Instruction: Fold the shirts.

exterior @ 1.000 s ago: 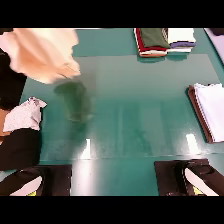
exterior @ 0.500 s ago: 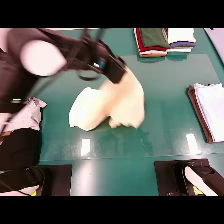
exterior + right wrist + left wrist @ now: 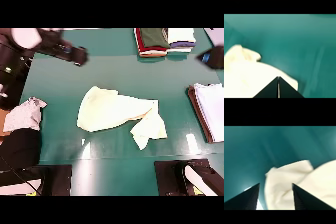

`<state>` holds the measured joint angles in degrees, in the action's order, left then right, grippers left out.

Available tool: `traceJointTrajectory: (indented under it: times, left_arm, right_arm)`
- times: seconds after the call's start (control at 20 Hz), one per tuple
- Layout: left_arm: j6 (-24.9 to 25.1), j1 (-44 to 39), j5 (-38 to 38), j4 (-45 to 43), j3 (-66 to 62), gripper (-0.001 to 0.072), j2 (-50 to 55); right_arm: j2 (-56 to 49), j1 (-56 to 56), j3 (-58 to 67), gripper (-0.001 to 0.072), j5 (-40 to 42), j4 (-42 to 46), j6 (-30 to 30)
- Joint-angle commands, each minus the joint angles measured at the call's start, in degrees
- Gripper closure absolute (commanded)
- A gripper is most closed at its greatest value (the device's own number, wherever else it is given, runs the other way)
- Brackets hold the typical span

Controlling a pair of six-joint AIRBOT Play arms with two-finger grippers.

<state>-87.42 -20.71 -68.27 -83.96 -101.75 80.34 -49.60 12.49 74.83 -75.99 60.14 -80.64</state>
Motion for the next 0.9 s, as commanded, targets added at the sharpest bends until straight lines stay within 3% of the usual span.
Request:
traceJointTrajectory:
  times: [0.0, 0.1, 0.15, 0.4, 0.55, 0.6, 0.8, 0.85]
  left_arm:
    - [-0.6, 12.3, -3.8, 3.8, 3.9, 0.0220, 0.0]
    - [-0.6, 15.0, -3.7, 3.9, 7.8, 0.0221, 0.0]
    - [-0.5, 15.8, -3.4, 3.8, 10.0, 0.0221, 0.0]
    - [0.9, 15.9, 0.3, 5.5, 19.0, 0.0220, 0.3]
    - [1.0, 15.9, 1.0, 5.5, 20.8, 0.0220, 0.3]
    - [1.0, 15.9, 1.2, 5.5, 20.9, 0.0220, 0.3]
    - [1.0, 15.9, 1.4, 5.5, 20.9, 0.0220, 0.3]
    - [1.0, 15.9, 1.4, 5.5, 20.9, 0.0220, 0.3]
  right_arm:
    - [0.0, 7.8, -15.3, 0.0678, -5.8, 0.0, 2.4]
    - [0.0, 13.3, -25.3, 0.0230, -6.2, 0.0, 3.3]
    - [0.0, 15.2, -30.2, 0.0204, -5.5, 0.0, 3.9]
    - [0.0, 13.1, -45.9, 0.0205, 1.1, -0.5, 4.8]
    - [0.0, 6.8, -48.3, 0.0225, 4.7, -0.5, 4.5]
    - [-0.1, 4.7, -48.3, 0.0278, 5.7, -0.5, 4.5]
    - [-0.1, -0.3, -48.3, 0.0282, 8.6, 0.0, 2.6]
    - [-0.1, -1.1, -48.3, 0.0312, 8.9, 0.0, 2.6]
